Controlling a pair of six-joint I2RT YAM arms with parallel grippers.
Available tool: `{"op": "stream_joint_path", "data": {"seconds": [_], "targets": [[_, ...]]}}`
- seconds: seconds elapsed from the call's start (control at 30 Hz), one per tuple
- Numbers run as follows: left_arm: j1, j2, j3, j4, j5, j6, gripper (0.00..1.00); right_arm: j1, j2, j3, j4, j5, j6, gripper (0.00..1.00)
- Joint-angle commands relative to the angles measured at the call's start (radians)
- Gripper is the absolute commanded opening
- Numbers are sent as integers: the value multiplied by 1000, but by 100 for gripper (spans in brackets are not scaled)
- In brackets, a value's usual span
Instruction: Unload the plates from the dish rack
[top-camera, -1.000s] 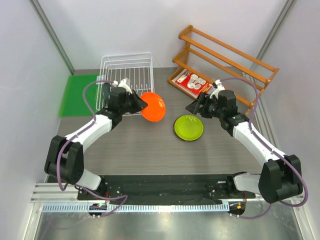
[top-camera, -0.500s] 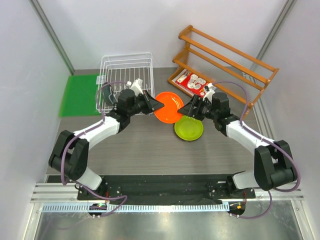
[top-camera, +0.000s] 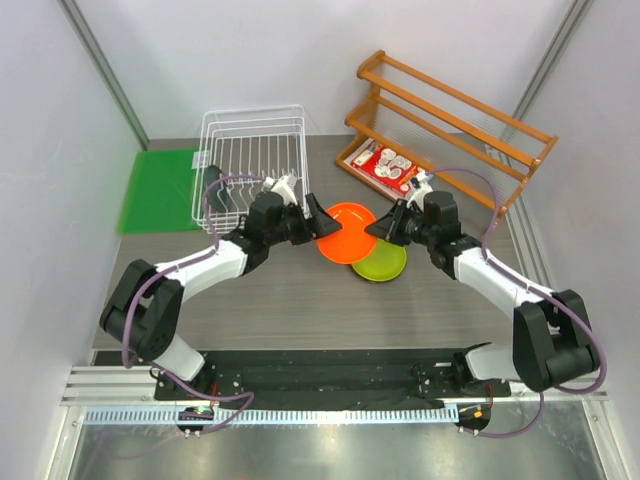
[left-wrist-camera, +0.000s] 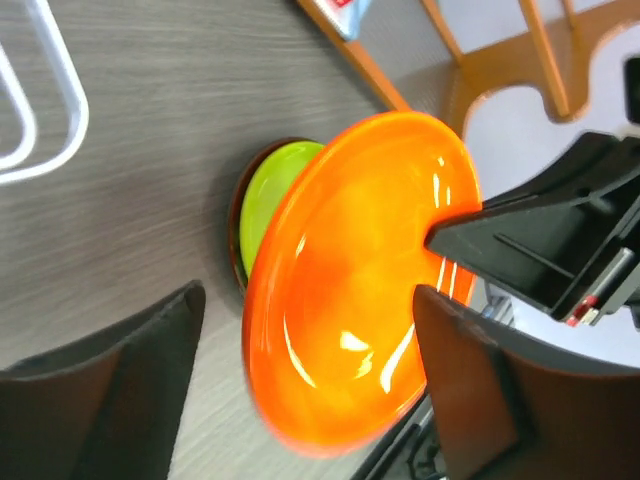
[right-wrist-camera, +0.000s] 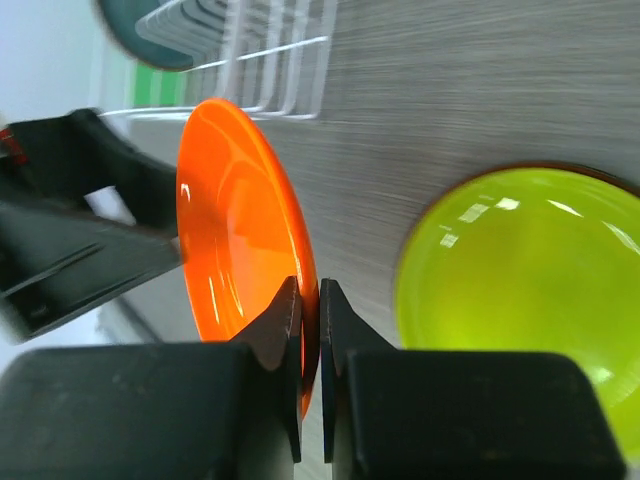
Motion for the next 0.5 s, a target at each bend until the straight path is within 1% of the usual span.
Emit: {"op": "stream_joint_path", "data": {"seconds": [0.0, 0.03, 0.07, 0.13, 0.17, 0.23, 0.27, 0.37, 0.4, 0.47], "targets": [[-12, -120, 84, -168, -182, 193, 90, -24, -119, -10, -191, 251, -91, 1], [-12, -134, 89, -199, -266, 220, 92, -27, -133, -12, -211, 274, -105, 1], [-12, -149, 95, -257, -320, 253, 94, -34, -142, -12, -257, 294, -109, 1], [-12, -200, 112, -299, -418, 328, 96, -40, -157, -18, -283, 340, -119, 1], [-12, -218, 118, -349, -514, 349, 99, -42, -157, -18, -311, 358, -119, 1], [-12, -250, 131, -371, -601, 417, 99, -48, -148, -30, -316, 374, -125, 1], [-12, -258, 135, -388, -683, 437, 100, -47, -143, -33, -314, 377, -126, 1], [-12, -261, 157, -416, -780, 503, 99, -50, -111, -40, -314, 393, -131, 1], [-12, -260, 163, -419, -837, 514, 99, -50, -104, -38, -314, 397, -136, 1], [-10, -250, 164, -416, -880, 537, 99, -53, -71, -34, -303, 389, -140, 1]]}}
